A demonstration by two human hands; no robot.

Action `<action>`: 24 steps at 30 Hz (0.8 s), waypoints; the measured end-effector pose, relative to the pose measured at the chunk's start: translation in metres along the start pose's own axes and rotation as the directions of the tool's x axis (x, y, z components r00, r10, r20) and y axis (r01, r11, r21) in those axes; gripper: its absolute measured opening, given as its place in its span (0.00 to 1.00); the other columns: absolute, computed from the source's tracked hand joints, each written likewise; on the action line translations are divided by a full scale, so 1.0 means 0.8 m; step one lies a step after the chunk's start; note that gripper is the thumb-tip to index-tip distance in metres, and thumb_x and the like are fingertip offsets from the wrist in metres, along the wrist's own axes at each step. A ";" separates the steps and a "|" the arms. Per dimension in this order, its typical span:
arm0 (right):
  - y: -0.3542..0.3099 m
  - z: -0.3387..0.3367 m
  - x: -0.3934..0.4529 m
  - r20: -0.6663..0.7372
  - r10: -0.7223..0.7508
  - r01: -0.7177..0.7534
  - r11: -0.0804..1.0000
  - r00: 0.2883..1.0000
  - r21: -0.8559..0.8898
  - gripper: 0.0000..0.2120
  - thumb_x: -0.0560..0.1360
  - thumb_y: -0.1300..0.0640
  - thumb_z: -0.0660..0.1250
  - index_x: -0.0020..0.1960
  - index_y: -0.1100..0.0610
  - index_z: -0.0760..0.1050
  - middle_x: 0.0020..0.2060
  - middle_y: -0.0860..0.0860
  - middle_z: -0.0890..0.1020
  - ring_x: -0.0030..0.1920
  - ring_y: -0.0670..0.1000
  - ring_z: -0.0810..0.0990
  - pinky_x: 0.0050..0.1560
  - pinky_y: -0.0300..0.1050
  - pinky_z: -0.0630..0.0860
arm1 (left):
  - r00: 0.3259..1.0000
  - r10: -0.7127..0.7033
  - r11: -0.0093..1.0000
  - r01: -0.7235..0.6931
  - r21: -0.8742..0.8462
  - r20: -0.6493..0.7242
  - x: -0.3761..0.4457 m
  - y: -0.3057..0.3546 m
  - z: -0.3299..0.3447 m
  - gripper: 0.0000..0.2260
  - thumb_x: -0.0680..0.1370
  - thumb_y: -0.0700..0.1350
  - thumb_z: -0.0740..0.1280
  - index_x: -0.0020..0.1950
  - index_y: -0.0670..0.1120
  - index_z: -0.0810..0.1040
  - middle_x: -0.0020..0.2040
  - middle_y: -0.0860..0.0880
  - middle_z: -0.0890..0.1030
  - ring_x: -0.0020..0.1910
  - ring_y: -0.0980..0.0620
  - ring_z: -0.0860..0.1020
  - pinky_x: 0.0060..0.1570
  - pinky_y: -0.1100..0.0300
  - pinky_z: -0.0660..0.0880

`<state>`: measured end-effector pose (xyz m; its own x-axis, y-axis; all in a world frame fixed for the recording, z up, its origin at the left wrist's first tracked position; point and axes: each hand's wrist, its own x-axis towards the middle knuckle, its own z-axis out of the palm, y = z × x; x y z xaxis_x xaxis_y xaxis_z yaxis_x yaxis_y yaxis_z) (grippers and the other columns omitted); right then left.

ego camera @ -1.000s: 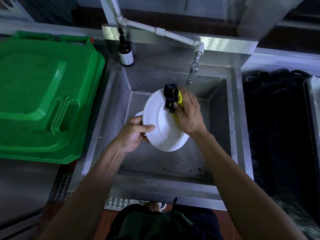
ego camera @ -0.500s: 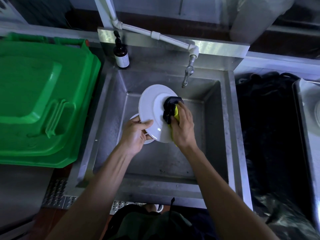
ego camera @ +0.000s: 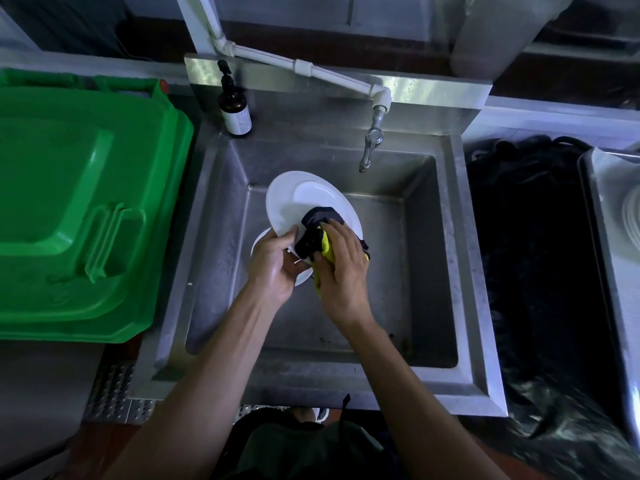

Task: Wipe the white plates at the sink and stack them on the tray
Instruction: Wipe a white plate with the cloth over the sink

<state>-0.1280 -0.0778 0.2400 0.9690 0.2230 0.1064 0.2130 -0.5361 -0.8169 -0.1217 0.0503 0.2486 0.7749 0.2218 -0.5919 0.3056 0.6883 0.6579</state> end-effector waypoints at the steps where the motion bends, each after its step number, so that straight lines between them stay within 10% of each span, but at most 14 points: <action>1: 0.001 0.001 -0.002 -0.002 -0.010 0.010 1.000 1.000 -0.014 0.22 0.79 0.61 0.66 0.73 0.58 0.71 0.74 0.52 0.71 0.76 0.55 0.65 0.75 0.53 0.60 | 1.000 -0.006 1.000 0.006 -0.016 -0.009 0.000 0.000 0.001 0.15 0.82 0.39 0.64 0.67 0.39 0.78 0.58 0.40 0.82 0.52 0.43 0.80 0.46 0.51 0.77; 8: 0.015 -0.009 -0.004 -0.002 0.082 -0.082 0.993 0.997 0.081 0.22 0.78 0.62 0.63 0.72 0.62 0.71 0.74 0.56 0.69 0.76 0.58 0.64 0.74 0.62 0.63 | 0.999 -0.032 0.990 0.035 -0.133 0.024 0.003 0.005 -0.010 0.11 0.83 0.39 0.63 0.64 0.39 0.77 0.58 0.38 0.84 0.55 0.39 0.83 0.51 0.45 0.82; 18: 0.043 -0.057 0.033 -0.042 0.228 -0.218 0.962 0.973 0.166 0.24 0.77 0.69 0.63 0.72 0.59 0.71 0.73 0.53 0.71 0.73 0.50 0.68 0.73 0.36 0.63 | 0.967 -0.060 0.998 0.061 0.006 0.246 0.016 0.017 -0.040 0.15 0.76 0.39 0.66 0.63 0.41 0.81 0.58 0.44 0.85 0.58 0.44 0.83 0.47 0.47 0.83; 24: 0.045 -0.078 0.053 -0.063 0.275 -0.255 0.941 0.959 0.222 0.25 0.76 0.68 0.63 0.71 0.55 0.72 0.70 0.51 0.74 0.71 0.52 0.71 0.74 0.56 0.67 | 0.944 -0.108 0.986 0.062 0.156 0.312 0.023 0.024 -0.050 0.12 0.74 0.37 0.66 0.49 0.46 0.88 0.51 0.45 0.87 0.50 0.45 0.85 0.41 0.45 0.84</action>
<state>-0.0710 -0.1386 0.2509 0.9961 0.0150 -0.0865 -0.0743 -0.3804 -0.9218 -0.1240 0.0952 0.2313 0.8709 -0.0808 -0.4848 0.4353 0.5849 0.6844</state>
